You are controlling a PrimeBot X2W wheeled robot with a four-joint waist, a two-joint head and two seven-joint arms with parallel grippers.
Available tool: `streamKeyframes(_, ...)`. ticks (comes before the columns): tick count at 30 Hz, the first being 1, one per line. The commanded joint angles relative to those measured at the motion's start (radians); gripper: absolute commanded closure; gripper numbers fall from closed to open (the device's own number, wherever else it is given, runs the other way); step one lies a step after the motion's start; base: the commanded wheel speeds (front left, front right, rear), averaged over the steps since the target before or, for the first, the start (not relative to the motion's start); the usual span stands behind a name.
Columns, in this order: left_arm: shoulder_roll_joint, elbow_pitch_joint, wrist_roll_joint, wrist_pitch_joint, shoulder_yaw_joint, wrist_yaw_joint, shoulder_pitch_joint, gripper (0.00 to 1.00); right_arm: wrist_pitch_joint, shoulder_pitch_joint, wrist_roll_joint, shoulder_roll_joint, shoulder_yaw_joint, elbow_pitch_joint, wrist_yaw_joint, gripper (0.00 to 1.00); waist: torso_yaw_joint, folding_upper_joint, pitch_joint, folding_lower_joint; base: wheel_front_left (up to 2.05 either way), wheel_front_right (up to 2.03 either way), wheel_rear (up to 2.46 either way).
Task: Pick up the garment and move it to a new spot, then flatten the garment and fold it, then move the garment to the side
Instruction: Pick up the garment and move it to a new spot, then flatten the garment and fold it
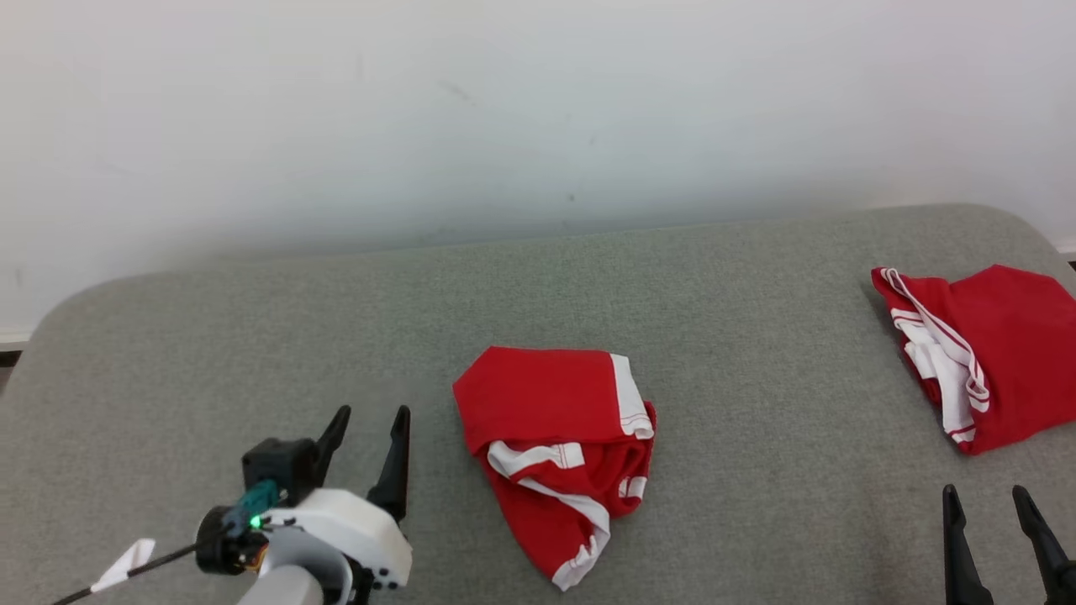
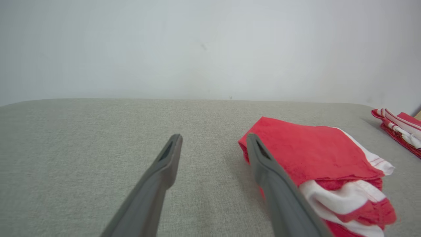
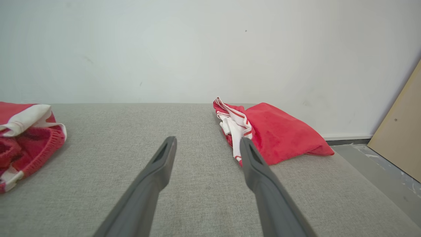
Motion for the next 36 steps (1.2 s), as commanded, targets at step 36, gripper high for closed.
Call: streamKeyframes(36,-0.177,-0.45,0.394,-0.002,0.463,-0.135,0.586,0.0,-0.002,0.104,-0.03,0.02,0.016,0.006,-0.003,0.0,0.1,0.0,-0.08,0.0,0.0,0.0,0.0)
